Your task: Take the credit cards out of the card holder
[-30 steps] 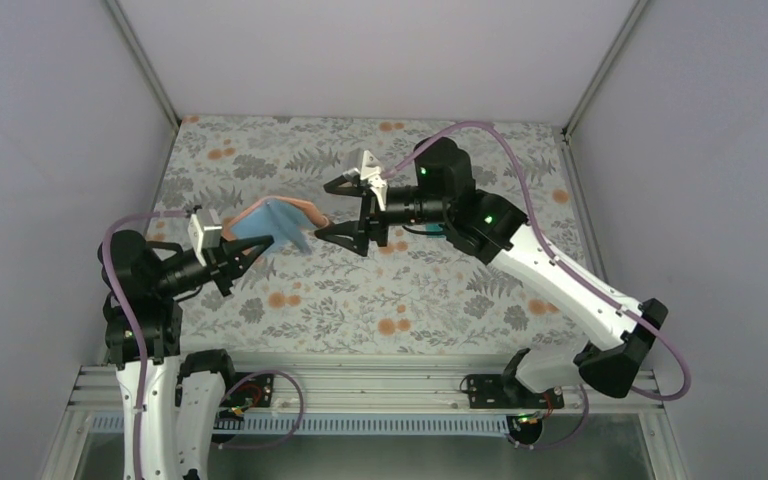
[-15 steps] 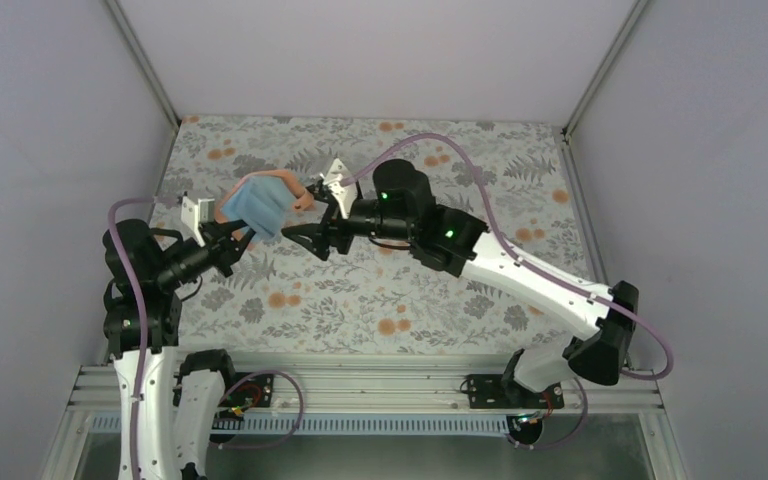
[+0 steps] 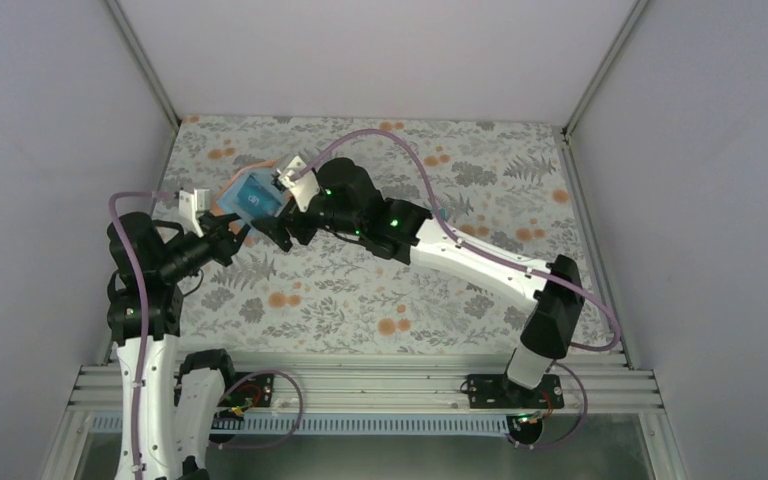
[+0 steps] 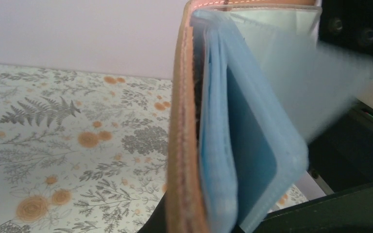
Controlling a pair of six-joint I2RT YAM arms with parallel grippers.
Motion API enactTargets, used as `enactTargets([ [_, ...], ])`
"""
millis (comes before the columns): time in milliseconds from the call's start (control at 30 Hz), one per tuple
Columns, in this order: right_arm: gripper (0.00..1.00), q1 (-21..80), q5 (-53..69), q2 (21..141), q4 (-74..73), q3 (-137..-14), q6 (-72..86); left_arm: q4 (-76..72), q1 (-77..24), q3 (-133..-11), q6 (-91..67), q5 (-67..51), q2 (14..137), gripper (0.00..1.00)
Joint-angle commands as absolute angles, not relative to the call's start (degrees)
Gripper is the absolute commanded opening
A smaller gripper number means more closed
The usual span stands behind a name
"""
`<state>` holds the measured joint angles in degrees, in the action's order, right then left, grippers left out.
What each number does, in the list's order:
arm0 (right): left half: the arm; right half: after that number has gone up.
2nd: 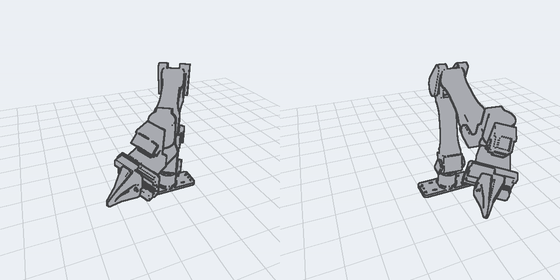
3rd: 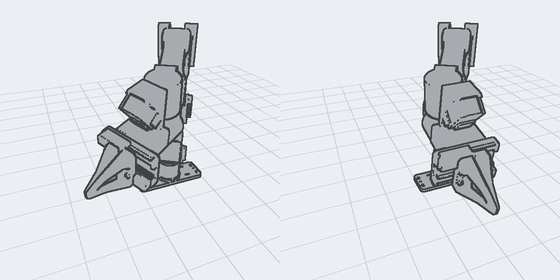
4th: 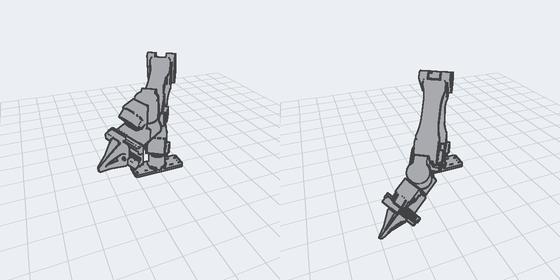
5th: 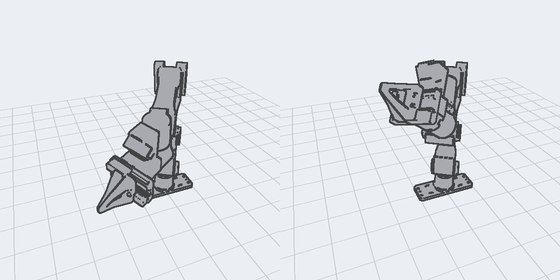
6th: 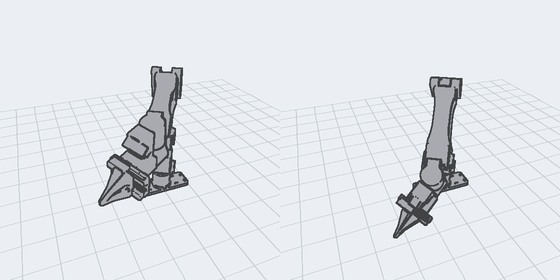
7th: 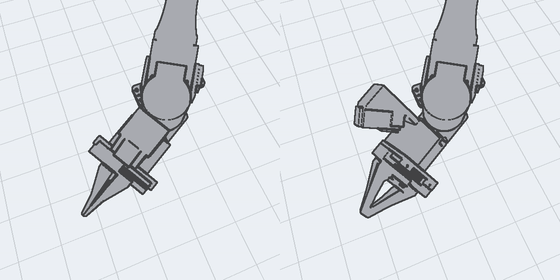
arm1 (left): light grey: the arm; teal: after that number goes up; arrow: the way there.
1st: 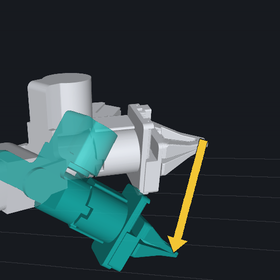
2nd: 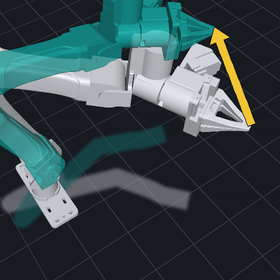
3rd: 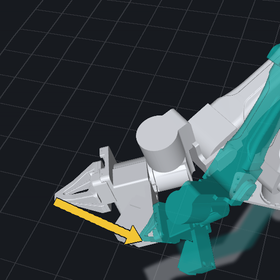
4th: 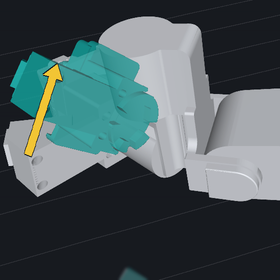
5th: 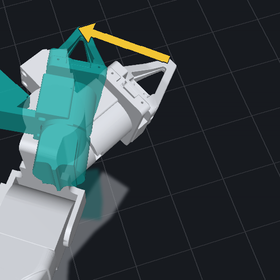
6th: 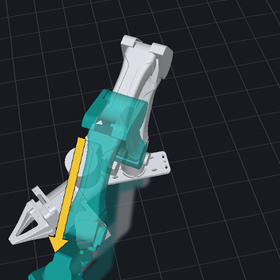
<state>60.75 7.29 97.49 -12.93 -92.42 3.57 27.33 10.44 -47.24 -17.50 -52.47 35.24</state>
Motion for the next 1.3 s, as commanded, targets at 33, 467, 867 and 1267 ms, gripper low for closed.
enactTargets([
  [33,0.97,61.44,2.54,99.22,-13.99,-96.28,3.17,24.62,10.58,-46.39,-19.29,-53.49,34.38,0.02],
  [467,1.00,61.70,8.88,99.96,-16.22,-98.39,0.42,24.49,10.63,-45.40,-19.58,-53.11,34.49,0.03],
  [867,0.72,58.51,3.66,98.23,-14.33,-96.40,4.84,23.85,10.63,-43.85,-18.61,-54.78,32.91,0.02],
  [1267,0.69,55.37,4.07,97.01,-16.14,-95.10,6.81,22.10,10.55,-41.13,-17.92,-56.97,31.94,0.02],
])
